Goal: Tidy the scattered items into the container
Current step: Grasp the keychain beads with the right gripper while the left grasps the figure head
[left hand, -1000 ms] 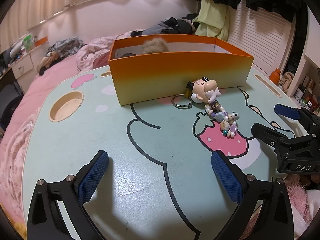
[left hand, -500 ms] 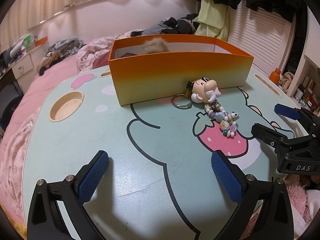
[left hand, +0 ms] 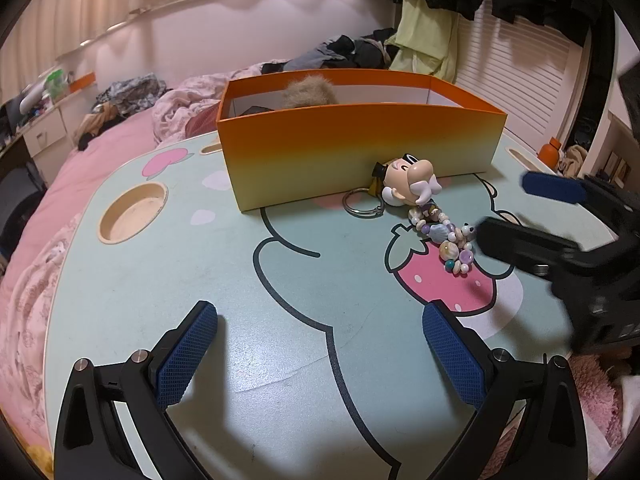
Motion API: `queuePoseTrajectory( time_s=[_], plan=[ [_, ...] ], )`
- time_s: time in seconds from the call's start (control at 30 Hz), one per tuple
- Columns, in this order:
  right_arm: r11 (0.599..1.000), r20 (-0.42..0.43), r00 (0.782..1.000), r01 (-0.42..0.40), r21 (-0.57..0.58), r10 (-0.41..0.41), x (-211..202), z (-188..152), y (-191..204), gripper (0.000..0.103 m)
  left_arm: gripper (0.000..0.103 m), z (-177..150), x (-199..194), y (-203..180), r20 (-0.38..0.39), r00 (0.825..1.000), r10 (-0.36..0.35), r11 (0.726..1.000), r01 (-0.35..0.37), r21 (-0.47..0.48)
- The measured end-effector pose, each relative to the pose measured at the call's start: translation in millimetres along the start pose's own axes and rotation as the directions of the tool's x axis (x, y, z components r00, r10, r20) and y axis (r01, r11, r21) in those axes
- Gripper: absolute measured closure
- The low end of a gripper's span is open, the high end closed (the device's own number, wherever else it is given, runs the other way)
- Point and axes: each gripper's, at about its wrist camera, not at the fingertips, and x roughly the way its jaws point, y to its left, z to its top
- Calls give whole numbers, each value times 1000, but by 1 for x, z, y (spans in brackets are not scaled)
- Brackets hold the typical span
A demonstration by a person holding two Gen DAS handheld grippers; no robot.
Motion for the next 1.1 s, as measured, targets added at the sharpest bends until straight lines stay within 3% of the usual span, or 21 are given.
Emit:
queuePoseTrajectory(
  time_s=[0.1,0.2,0.33,0.53,0.73,0.93,1.1],
  plan=[
    [998,-33,999,-15,-53,14,16,8,14,11,1,0,0,0,0,1000,0,1000,0,0],
    [996,-105,995,-13,-88,4,35,7,19,31,1,-1,0,0,2,1000,1,1000,-1,1],
    [994,-81,996,-32,-107,24,36,-2,18,73,1,-1,0,-1,1,1000,0,1000,0,0],
    [994,13,994,-107,-24,107,21,-25,0,83,1,-1,0,1,-2,1000,5,1000,-5,-5],
    [992,149,982,-121,46,113,-10,-35,-16,83,1,7,-7,-6,9,1000,-25,1000,25,-1],
    [984,236,966,-136,117,106,-29,-34,-28,83,1,39,-10,-31,73,995,-61,997,57,58],
    [979,262,962,-127,157,83,-35,-30,-34,83,1,71,13,-45,31,996,-89,996,88,31]
  ],
)
